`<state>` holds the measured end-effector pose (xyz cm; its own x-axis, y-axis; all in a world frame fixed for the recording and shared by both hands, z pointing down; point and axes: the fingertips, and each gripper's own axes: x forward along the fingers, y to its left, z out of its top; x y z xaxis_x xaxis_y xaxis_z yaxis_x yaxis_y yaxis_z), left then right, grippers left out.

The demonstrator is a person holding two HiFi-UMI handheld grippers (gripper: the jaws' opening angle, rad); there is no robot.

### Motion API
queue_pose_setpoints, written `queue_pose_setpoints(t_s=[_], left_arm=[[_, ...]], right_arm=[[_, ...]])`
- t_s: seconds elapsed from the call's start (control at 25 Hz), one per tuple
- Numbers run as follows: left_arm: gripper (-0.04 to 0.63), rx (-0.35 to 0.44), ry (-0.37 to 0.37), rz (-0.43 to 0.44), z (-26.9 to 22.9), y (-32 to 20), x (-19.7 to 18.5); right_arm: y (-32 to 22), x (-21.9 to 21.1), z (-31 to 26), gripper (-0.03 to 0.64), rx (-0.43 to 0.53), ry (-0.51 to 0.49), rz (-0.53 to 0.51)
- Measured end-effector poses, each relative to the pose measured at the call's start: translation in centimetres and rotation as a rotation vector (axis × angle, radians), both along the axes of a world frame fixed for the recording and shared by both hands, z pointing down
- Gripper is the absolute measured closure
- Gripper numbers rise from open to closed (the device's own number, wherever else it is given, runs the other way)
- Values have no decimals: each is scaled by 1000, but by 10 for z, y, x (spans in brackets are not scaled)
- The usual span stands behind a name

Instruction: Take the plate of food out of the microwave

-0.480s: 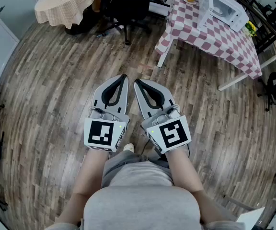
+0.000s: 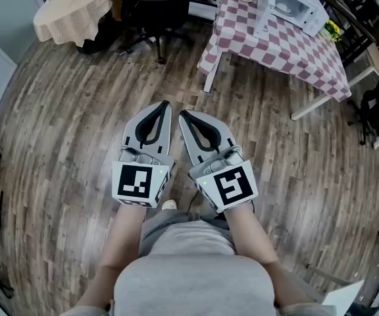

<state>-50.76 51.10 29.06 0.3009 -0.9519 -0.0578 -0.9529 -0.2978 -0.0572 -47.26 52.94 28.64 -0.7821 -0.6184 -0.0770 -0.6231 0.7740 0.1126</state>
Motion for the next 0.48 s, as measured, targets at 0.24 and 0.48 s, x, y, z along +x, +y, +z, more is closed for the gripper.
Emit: queue_pose_setpoints(t_s=[0.24,0.48], left_arm=[[595,-5,-16,9,-2,-18,33],[595,-12,-24,34,-1,-50,75]], right_arm=[[-25,30,-5,594,-10,-35,8],[-54,67,-6,594,-6,-44,16]])
